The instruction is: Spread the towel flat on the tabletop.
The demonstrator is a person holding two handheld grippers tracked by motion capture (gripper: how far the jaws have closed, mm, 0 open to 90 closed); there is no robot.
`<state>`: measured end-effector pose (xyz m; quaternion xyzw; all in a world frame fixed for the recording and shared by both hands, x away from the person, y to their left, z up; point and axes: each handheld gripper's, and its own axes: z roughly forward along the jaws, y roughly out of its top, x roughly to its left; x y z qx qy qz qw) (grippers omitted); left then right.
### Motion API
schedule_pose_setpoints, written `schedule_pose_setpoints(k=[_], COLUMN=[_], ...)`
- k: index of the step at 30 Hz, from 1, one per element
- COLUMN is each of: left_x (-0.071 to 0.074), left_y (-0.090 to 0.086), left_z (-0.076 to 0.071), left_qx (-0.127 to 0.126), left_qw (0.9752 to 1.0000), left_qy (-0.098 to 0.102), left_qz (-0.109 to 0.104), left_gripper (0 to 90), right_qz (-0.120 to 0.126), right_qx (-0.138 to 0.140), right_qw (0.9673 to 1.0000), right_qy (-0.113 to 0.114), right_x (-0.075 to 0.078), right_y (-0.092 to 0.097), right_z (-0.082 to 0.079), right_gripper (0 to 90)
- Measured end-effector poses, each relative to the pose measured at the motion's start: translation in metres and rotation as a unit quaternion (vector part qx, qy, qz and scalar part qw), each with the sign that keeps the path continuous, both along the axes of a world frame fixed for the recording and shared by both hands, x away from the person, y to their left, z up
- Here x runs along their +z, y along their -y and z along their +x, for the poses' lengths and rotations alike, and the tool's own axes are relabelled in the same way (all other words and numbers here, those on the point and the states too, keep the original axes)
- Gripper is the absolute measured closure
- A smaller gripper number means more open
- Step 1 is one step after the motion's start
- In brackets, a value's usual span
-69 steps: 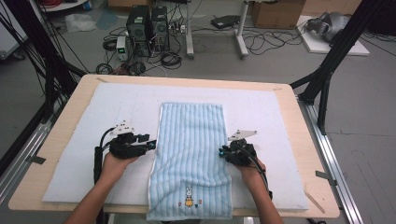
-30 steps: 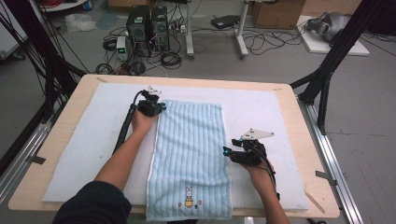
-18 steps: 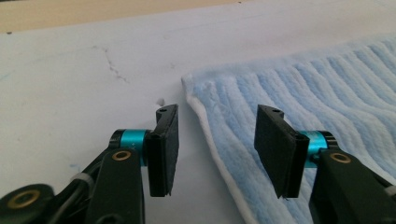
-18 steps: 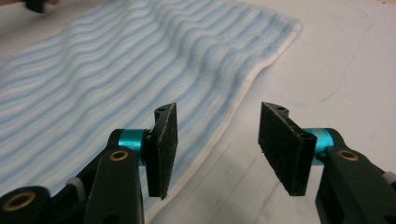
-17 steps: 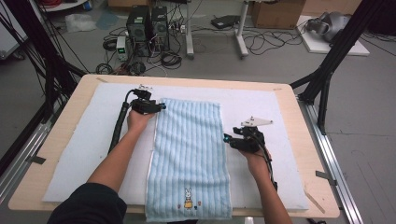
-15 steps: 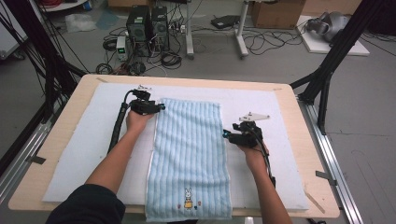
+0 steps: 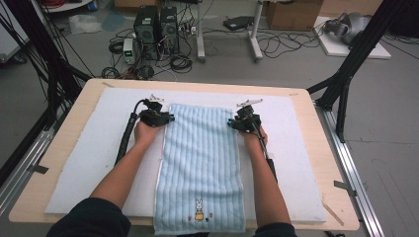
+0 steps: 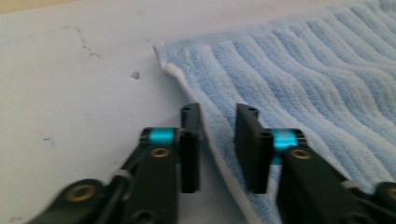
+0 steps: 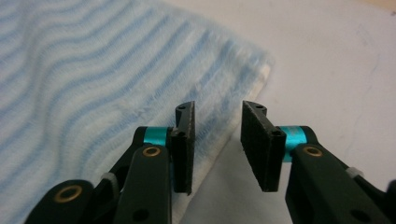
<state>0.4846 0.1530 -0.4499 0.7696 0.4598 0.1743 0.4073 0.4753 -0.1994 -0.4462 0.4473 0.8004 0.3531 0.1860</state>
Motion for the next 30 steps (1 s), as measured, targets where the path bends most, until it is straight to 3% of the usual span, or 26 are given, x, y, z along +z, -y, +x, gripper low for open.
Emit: schedule_pose_setpoints(k=[1,3,6,9,10,12,14,17,20,23,24,26,28,30], left_x=[0.0,0.0,-0.001,0.0,0.001,0.002,0.005,0.005,0.0,-0.001,0.0,0.0,0.0,0.0], left_y=[0.002,0.005,0.007,0.008,0.008,0.006,0.002,-0.002,0.0,0.005,0.006,0.01,0.014,0.014], left_z=[0.0,0.001,0.004,0.005,0.005,0.005,0.005,0.005,0.005,0.003,0.002,0.003,0.004,0.01], left_qx=[-0.004,-0.003,0.018,0.036,0.044,0.064,0.067,0.06,0.046,0.042,0.037,0.022,0.024,0.028], left_qw=[1.0,0.9999,0.9996,0.9988,0.9982,0.9974,0.9971,0.9979,0.9989,0.999,0.999,0.9994,0.9984,0.9987], left_qy=[-0.001,0.01,0.015,0.032,0.038,0.033,0.036,0.025,0.003,0.011,0.014,0.016,0.029,0.024], left_qz=[0.0,0.013,0.015,0.01,0.016,0.006,0.004,-0.001,-0.002,0.015,0.021,0.022,0.041,0.036], left_gripper=[87.5,87.7,88.0,87.7,85.4,67.8,63.9,64.0,63.9,61.6,65.0,87.5,88.2,88.3], right_qz=[0.01,0.008,-0.038,-0.05,-0.046,-0.047,-0.032,-0.015,0.004,0.002,0.007,0.001,0.005,-0.002], right_qx=[-0.006,-0.006,-0.019,-0.047,-0.06,-0.078,-0.085,-0.081,-0.063,-0.039,-0.032,-0.022,-0.014,-0.012], right_qw=[0.9999,0.9999,0.999,0.9966,0.996,0.9949,0.995,0.9955,0.9976,0.9991,0.9994,0.9998,0.9999,0.9999], right_qy=[-0.001,0.006,0.017,0.047,0.047,0.043,0.041,0.047,0.027,0.014,0.011,-0.001,-0.004,0.001], right_x=[0.0,-0.001,0.003,0.004,0.003,0.0,0.001,0.007,0.008,0.008,0.007,0.005,0.001,0.001], right_y=[0.001,0.001,-0.008,-0.015,-0.017,-0.019,-0.017,-0.008,0.001,0.005,0.006,0.006,0.006,0.003], right_z=[0.0,0.002,0.009,0.016,0.018,0.02,0.02,0.015,0.013,0.007,0.004,0.001,-0.003,-0.005], right_gripper=[73.4,85.9,87.2,86.1,82.7,74.8,70.1,69.2,67.7,68.0,68.0,72.0,83.2,86.9])
